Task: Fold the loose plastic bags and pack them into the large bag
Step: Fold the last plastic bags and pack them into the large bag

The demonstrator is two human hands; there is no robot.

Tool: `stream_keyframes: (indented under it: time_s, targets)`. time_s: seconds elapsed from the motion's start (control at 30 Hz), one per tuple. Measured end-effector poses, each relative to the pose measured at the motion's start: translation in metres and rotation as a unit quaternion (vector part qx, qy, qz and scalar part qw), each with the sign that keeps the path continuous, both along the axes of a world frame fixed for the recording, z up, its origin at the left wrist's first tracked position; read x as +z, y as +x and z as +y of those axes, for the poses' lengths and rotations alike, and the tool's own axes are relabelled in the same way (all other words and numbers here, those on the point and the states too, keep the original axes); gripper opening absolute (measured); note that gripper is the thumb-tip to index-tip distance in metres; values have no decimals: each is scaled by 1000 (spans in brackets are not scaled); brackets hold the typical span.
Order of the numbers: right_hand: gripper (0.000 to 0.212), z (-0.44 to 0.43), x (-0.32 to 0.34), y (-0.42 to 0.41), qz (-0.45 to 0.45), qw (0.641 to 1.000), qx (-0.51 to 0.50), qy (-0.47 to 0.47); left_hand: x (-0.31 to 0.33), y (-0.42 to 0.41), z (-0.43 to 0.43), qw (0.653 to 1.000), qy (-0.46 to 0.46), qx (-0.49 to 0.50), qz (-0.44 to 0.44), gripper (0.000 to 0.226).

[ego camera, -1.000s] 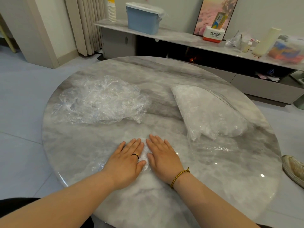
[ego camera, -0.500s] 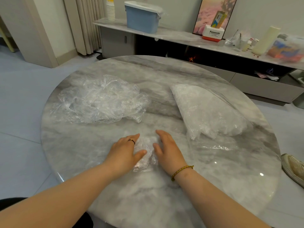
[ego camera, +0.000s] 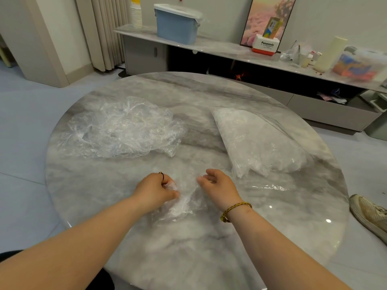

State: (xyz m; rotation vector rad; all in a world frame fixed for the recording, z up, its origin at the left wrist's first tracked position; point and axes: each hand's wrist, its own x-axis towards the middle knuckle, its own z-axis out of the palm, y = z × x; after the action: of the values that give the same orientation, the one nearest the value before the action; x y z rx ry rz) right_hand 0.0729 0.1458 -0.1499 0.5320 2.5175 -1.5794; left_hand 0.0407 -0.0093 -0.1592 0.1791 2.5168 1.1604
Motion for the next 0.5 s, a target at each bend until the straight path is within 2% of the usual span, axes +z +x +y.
stream_keyframes:
  time_s: [0.07, 0.13, 0.17, 0.23, 0.33, 0.43, 0.5]
  targets:
    - [57, -1, 4, 0, -17, 999, 21, -43, 6, 1, -2, 993, 109, 19, -34, 15]
    - [56, -3, 7, 0, -34, 994, 34, -95, 14, 1, -2, 984, 169, 35, -44, 12]
    - [47, -4, 8, 1, -29, 993, 39, -112, 16, 1, -2, 980, 192, 40, -40, 14]
    - [6, -2, 8, 1, 8, 991, 51, -126, 22, 2, 1, 974, 219, 46, -27, 19]
    - [31, 4, 18, 4, 56, 990, 49, -121, 31, 9, 9, 965, 259, 48, -14, 23]
    - [34, 23, 35, 13, 84, 988, 37, -127, 39, 14, 22, 957, 288, 41, -2, 10]
    - [28, 43, 44, 20, 100, 986, 5, -133, 36, 15, 32, 956, 288, 49, 10, 13]
